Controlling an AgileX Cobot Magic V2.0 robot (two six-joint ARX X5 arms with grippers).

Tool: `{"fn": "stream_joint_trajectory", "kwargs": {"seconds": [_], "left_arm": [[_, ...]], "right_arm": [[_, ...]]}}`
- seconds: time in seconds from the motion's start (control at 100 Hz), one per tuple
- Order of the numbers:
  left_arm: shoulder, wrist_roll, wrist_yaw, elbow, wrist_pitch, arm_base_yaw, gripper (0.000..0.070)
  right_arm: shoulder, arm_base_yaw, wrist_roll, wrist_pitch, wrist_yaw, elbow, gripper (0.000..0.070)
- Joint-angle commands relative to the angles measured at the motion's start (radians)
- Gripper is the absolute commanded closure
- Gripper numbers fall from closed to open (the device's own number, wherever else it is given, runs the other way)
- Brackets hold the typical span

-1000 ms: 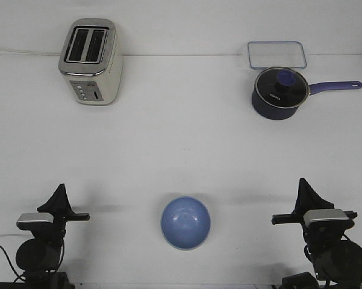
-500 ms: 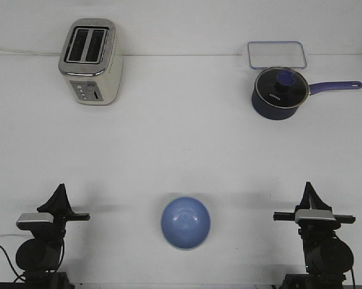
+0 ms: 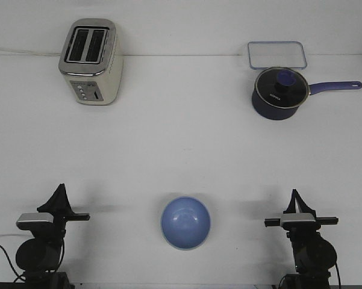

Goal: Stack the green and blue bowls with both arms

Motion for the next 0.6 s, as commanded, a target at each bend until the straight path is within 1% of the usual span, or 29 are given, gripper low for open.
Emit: {"fn": "stream_joint_trajectory", "kwargs": {"seconds": [0.0, 0.11, 0.59], "left_arm": [[-0.001, -0.005, 0.002, -0.019, 0.011, -0.001, 0.0686], [-0.001, -0.004, 0.002, -0.019, 0.011, -0.001, 0.0686], [-0.001, -0.005, 0.002, -0.019, 0.011, -0.001, 0.0686]], "right_arm": [[0.000, 0.000, -0.003, 0.029, -0.001, -0.002, 0.0700], [0.000, 0.000, -0.003, 0.054, 0.000, -0.002, 0.0700], [0.000, 0.000, -0.003, 0.054, 0.000, -0.002, 0.0700]]}}
